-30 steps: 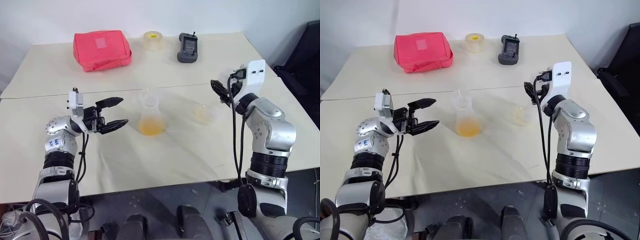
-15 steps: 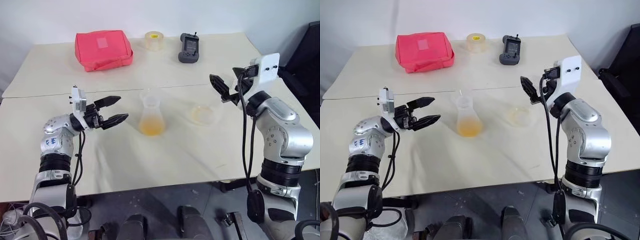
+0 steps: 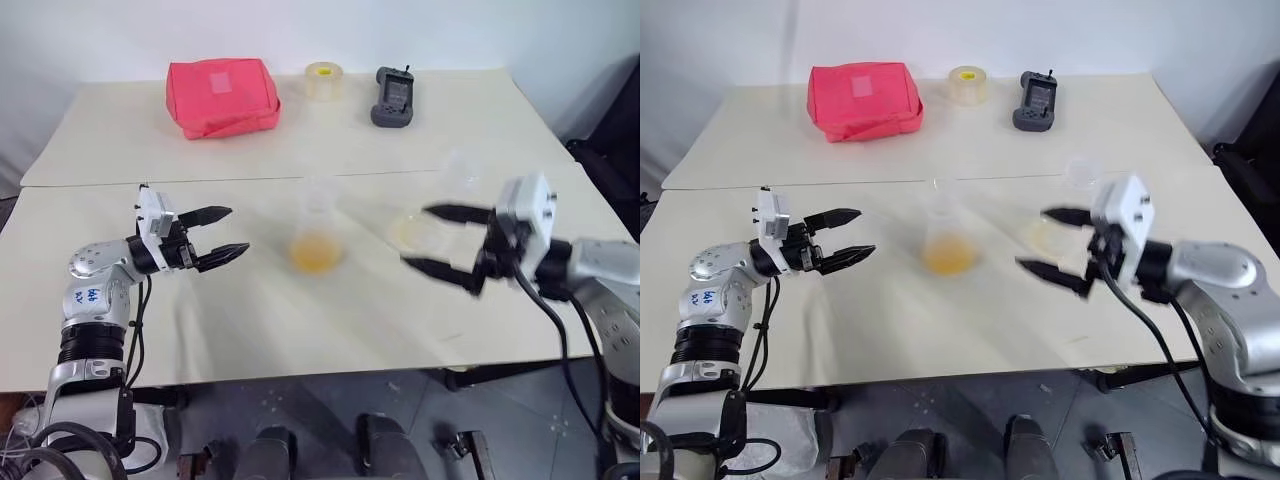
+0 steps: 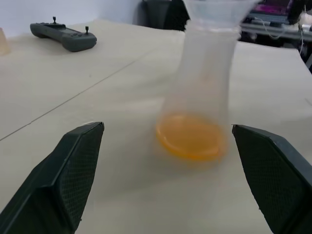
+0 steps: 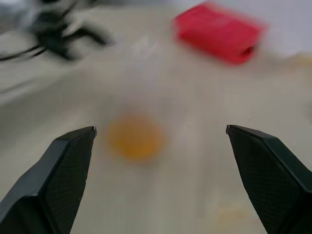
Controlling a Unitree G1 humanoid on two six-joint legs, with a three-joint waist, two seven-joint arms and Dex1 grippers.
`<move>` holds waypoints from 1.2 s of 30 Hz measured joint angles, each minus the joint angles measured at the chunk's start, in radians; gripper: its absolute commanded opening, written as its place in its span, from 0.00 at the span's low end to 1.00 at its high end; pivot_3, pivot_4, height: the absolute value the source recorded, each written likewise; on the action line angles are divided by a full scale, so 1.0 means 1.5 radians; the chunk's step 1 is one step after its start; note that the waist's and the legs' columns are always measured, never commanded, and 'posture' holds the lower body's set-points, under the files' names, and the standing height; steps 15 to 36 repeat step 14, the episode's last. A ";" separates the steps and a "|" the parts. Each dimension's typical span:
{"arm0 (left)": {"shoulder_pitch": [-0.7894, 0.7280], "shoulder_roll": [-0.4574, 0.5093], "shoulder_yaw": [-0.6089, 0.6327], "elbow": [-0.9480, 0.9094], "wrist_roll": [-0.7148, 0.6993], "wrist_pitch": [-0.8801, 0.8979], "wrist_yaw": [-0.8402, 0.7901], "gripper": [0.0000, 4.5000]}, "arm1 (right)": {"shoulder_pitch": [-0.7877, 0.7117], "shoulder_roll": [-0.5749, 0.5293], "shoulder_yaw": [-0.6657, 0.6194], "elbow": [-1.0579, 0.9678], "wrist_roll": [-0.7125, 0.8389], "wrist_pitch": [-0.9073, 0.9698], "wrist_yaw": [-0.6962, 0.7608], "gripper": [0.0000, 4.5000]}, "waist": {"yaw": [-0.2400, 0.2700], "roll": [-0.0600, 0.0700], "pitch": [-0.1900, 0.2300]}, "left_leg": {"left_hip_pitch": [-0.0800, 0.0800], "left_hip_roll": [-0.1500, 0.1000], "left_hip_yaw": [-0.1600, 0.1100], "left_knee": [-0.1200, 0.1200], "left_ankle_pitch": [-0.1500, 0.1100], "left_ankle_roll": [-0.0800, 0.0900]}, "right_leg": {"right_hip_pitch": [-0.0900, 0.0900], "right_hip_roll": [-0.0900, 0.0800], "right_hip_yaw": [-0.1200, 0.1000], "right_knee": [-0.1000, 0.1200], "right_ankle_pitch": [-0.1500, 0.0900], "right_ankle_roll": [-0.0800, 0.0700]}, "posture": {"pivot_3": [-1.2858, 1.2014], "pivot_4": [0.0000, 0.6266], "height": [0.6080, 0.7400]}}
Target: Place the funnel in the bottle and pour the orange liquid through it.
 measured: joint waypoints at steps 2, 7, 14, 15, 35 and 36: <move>0.021 0.022 -0.009 -0.001 0.009 -0.021 -0.043 1.00 | 0.079 -0.036 -0.004 0.016 -0.017 -0.037 0.044 0.99 | 0.005 0.000 0.000 | 0.001 -0.001 0.001 0.000 0.000 0.000 | 0.001 0.000 0.000 -0.001 0.000 0.000 | 0.52 0.24 1.00; 0.034 0.025 -0.034 -0.008 0.015 -0.049 -0.105 1.00 | 0.130 -0.051 -0.015 0.147 -0.072 -0.132 0.067 0.99 | 0.007 -0.001 0.000 | 0.002 0.000 0.004 0.000 0.001 0.002 | 0.003 0.000 0.001 -0.004 0.000 0.000 | 0.52 0.24 1.00; 0.018 0.013 -0.015 -0.078 -0.031 0.014 -0.080 1.00 | 0.114 -0.044 -0.021 0.202 -0.088 -0.171 0.026 0.99 | 0.007 -0.001 0.000 | 0.003 0.001 0.004 0.000 0.001 0.002 | 0.003 0.000 0.002 -0.004 0.000 0.000 | 0.52 0.24 1.00; 0.018 0.013 -0.015 -0.078 -0.031 0.014 -0.080 1.00 | 0.114 -0.044 -0.021 0.202 -0.088 -0.171 0.026 0.99 | 0.007 -0.001 0.000 | 0.003 0.001 0.004 0.000 0.001 0.002 | 0.003 0.000 0.002 -0.004 0.000 0.000 | 0.52 0.24 1.00; 0.018 0.013 -0.015 -0.078 -0.031 0.014 -0.080 1.00 | 0.114 -0.044 -0.021 0.202 -0.088 -0.171 0.026 0.99 | 0.007 -0.001 0.000 | 0.003 0.001 0.004 0.000 0.001 0.002 | 0.003 0.000 0.002 -0.004 0.000 0.000 | 0.52 0.24 1.00; 0.018 0.013 -0.015 -0.078 -0.031 0.014 -0.080 1.00 | 0.114 -0.044 -0.021 0.202 -0.088 -0.171 0.026 0.99 | 0.007 -0.001 0.000 | 0.003 0.001 0.004 0.000 0.001 0.002 | 0.003 0.000 0.002 -0.004 0.000 0.000 | 0.52 0.24 1.00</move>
